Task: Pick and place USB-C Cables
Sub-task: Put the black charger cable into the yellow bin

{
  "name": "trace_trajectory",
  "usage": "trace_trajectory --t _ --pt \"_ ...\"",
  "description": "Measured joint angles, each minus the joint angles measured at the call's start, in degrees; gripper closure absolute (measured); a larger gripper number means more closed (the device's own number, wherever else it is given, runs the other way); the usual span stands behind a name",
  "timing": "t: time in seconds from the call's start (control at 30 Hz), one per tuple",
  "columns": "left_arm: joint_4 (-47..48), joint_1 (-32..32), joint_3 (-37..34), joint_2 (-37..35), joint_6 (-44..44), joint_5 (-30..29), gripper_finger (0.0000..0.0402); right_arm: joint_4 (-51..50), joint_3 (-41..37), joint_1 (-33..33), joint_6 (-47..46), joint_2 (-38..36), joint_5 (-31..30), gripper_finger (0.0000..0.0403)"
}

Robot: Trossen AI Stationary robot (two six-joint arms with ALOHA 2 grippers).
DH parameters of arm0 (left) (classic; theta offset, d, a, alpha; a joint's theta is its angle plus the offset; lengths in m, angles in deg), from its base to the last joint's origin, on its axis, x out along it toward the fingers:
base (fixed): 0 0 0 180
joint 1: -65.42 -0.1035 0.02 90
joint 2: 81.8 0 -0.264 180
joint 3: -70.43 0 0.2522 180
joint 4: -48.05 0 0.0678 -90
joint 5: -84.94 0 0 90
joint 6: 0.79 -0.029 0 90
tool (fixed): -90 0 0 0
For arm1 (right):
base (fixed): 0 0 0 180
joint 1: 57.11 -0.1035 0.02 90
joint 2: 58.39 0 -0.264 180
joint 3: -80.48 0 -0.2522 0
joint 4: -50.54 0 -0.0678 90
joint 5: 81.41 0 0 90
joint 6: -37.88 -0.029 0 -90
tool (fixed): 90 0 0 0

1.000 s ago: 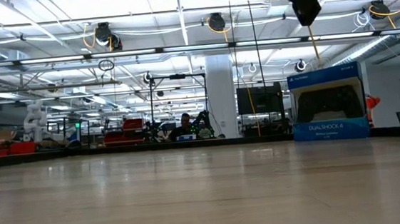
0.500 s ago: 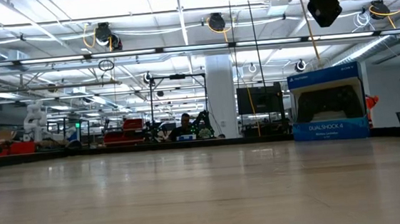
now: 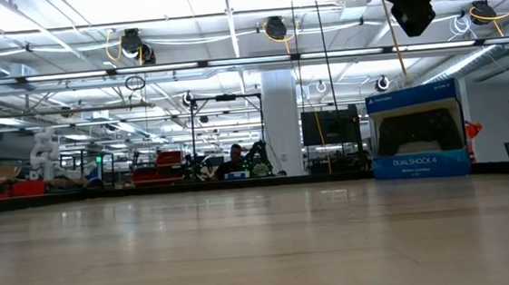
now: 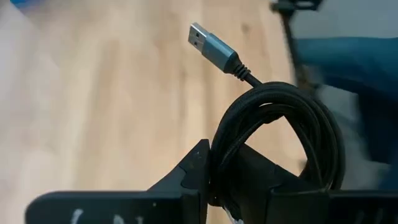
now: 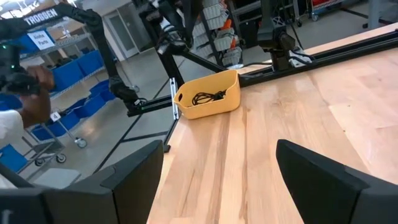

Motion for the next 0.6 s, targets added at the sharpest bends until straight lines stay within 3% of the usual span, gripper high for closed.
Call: trace_trajectory --t 0.33,0.47,0.6 --pt "15.6 2.6 1.9 0.0 25.6 24.9 0.0341 -1.5 0.0 0.0 1.0 0.0 0.0 0.0096" --pt "21.4 4.4 1.9 0.0 35.1 29.4 0.0341 -1.5 0.0 0.0 1.0 0.0 0.0 0.0096" --pt "23.2 6.1 1.9 0.0 41.2 29.7 0.0341 -1.5 0.0 0.0 1.0 0.0 0.0 0.0096"
